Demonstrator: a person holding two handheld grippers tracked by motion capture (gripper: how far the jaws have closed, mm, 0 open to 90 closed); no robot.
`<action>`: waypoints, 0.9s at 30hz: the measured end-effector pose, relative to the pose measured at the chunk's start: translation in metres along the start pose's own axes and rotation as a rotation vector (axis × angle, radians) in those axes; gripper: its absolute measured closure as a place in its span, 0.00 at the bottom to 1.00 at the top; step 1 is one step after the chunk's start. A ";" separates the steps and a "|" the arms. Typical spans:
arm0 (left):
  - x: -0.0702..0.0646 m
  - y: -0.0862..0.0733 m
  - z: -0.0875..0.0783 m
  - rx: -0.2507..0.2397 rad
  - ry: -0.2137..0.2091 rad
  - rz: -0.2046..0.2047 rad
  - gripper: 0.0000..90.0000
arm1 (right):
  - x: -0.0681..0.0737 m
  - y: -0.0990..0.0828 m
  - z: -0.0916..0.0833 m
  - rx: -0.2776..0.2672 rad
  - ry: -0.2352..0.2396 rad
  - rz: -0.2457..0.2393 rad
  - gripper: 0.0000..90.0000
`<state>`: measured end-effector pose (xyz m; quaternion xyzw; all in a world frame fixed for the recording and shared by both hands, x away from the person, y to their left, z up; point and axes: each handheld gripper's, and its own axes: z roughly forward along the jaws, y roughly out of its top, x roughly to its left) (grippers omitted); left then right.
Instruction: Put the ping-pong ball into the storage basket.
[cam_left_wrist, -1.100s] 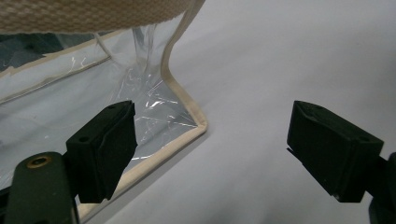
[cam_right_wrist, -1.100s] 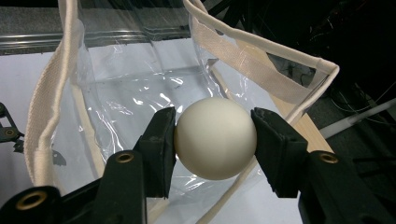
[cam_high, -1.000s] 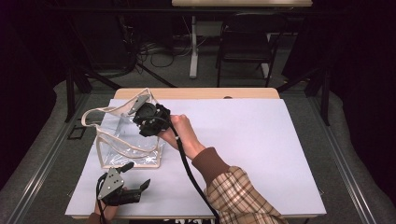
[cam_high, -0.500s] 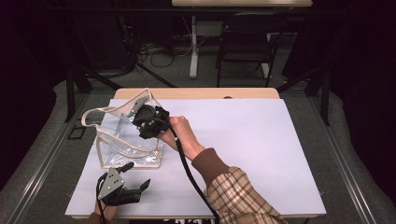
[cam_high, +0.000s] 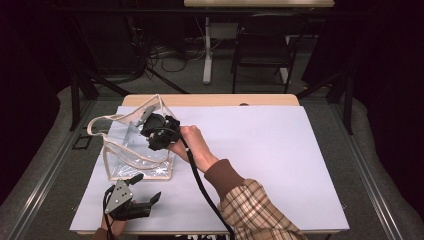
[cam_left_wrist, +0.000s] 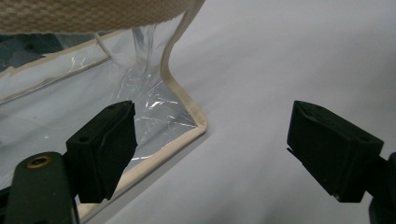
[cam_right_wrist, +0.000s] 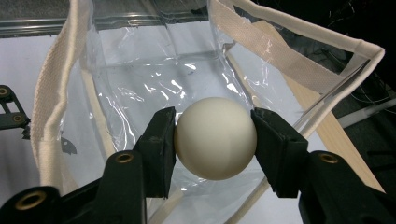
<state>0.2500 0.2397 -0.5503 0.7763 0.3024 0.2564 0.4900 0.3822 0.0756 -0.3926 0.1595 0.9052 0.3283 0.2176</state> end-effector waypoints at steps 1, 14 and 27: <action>0.000 0.000 0.000 0.000 0.000 0.000 0.18 | 0.000 0.000 0.001 0.002 0.001 0.001 0.56; 0.000 0.000 0.000 0.000 0.000 -0.001 0.18 | 0.001 -0.001 0.004 0.023 0.014 0.004 0.56; 0.000 0.000 0.000 -0.001 -0.002 -0.001 0.18 | -0.003 -0.005 0.001 0.004 0.016 0.051 0.32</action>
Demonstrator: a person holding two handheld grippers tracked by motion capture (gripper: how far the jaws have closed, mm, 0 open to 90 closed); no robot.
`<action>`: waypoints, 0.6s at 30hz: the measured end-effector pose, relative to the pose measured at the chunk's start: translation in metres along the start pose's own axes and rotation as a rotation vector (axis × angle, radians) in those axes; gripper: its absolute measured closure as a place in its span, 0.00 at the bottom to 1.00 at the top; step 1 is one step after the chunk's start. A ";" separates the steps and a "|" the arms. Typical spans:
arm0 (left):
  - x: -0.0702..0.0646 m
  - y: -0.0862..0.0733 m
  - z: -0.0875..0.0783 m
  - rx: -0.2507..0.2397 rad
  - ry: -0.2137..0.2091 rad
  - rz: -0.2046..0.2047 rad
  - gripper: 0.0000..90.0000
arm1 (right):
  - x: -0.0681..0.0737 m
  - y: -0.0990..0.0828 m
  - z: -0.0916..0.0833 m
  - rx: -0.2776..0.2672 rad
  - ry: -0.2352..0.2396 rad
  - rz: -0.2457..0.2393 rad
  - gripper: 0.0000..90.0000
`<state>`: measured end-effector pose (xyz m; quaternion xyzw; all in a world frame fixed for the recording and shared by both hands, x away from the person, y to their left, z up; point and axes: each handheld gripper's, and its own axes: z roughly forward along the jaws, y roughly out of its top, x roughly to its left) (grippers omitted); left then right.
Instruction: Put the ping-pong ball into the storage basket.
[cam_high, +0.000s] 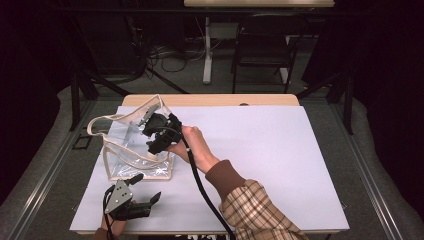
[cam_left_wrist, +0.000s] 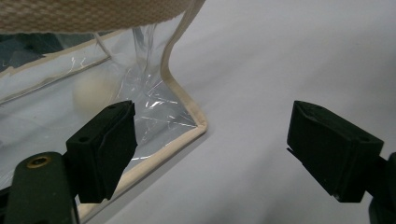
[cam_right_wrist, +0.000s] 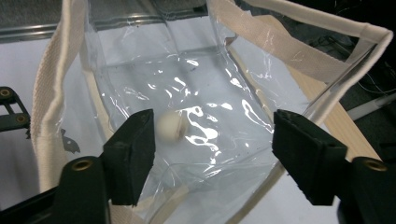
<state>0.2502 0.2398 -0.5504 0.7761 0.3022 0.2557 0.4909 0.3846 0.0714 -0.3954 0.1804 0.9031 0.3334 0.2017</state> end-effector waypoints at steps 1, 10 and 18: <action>0.000 0.000 0.000 0.000 0.000 0.000 0.18 | -0.001 -0.001 -0.002 -0.010 0.002 0.006 0.30; 0.000 0.000 0.000 0.002 0.003 0.000 0.18 | -0.012 -0.011 -0.024 -0.088 0.014 0.049 0.15; -0.001 0.000 0.001 0.004 0.005 -0.007 0.18 | -0.022 -0.029 -0.037 -0.099 0.019 0.069 0.10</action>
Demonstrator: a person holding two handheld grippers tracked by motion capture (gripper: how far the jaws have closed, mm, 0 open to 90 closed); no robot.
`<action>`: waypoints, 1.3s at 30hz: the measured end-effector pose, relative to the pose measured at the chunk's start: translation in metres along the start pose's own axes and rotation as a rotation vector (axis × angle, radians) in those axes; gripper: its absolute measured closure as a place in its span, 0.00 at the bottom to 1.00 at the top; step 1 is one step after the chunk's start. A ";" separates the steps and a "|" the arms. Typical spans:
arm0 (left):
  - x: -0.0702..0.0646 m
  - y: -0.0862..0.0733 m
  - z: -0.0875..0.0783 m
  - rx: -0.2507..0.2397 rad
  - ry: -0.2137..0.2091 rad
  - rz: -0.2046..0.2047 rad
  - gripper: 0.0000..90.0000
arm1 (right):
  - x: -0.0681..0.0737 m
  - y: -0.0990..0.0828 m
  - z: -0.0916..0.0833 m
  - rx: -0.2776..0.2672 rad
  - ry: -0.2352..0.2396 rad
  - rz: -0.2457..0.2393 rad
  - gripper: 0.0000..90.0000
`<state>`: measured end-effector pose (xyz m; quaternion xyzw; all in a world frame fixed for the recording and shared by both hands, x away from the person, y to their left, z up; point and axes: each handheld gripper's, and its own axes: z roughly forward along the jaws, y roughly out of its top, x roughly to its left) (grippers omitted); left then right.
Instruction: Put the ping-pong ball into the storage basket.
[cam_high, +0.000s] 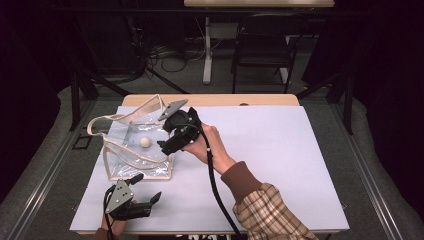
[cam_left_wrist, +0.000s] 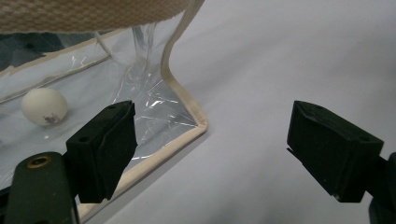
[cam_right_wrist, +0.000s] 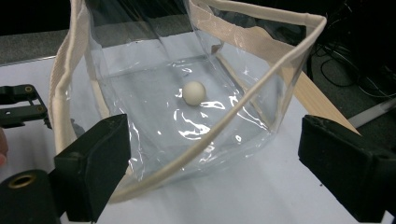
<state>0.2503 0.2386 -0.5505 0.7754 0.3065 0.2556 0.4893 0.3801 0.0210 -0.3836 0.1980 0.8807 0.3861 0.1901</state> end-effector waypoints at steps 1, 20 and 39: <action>0.000 0.000 0.000 0.002 0.003 0.000 0.18 | -0.001 -0.002 -0.002 -0.001 -0.001 0.003 0.10; 0.000 0.001 0.006 0.010 -0.005 0.006 0.18 | -0.022 -0.035 -0.025 0.001 -0.035 0.050 0.06; 0.000 0.000 0.003 0.013 -0.003 0.007 0.18 | -0.028 -0.078 -0.037 0.040 -0.053 0.073 0.03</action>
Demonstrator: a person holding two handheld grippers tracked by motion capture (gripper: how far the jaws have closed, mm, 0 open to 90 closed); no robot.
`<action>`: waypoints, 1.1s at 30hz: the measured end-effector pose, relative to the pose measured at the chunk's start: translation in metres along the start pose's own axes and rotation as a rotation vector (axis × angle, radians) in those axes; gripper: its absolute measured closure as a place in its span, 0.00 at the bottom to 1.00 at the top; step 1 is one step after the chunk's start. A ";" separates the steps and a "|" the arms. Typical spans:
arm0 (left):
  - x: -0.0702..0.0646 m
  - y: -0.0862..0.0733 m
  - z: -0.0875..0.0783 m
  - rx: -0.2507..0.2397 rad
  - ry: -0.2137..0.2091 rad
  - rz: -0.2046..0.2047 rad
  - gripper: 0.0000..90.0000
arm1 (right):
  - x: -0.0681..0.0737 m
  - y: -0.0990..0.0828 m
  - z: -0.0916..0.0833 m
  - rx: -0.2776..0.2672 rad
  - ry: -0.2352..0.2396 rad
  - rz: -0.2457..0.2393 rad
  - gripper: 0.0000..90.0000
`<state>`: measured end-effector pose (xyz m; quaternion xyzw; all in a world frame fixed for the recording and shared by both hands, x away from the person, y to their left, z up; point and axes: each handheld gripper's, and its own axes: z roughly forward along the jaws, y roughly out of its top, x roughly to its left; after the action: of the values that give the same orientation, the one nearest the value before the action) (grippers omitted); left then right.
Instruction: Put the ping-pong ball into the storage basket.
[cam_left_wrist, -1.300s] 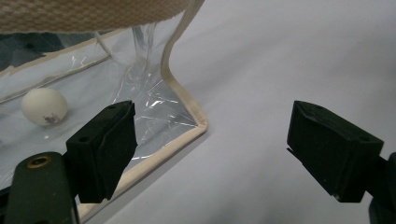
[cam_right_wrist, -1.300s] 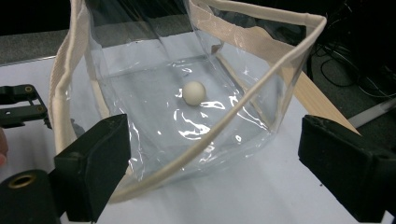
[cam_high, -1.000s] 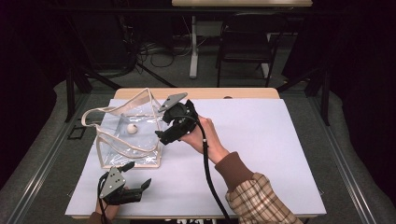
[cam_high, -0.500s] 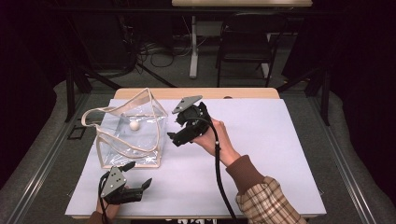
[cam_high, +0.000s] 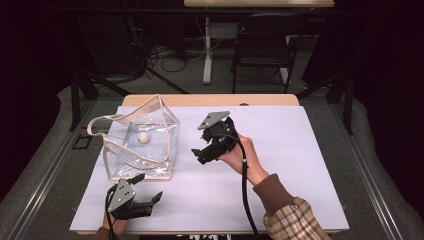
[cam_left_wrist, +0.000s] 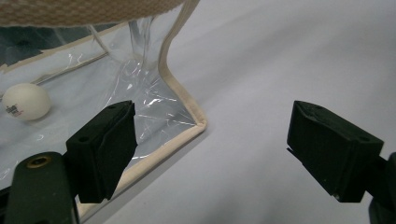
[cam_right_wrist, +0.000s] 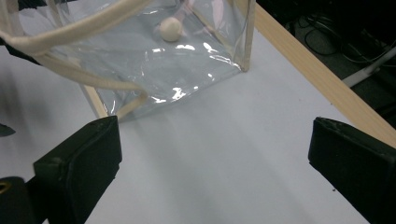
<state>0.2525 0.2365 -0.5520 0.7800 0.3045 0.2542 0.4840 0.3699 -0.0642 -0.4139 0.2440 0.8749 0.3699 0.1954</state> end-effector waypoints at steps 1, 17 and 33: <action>0.000 0.000 0.000 0.000 0.001 0.000 0.18 | -0.002 -0.004 0.000 0.005 0.001 0.005 0.02; 0.000 0.000 -0.001 -0.001 0.000 0.000 0.18 | -0.005 -0.047 -0.002 0.027 -0.020 0.021 0.00; 0.000 0.000 -0.001 0.001 0.002 0.002 0.18 | -0.007 -0.093 -0.013 0.005 -0.016 0.058 0.00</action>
<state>0.2514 0.2368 -0.5517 0.7802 0.3043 0.2555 0.4831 0.3425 -0.1319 -0.4737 0.2730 0.8666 0.3714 0.1911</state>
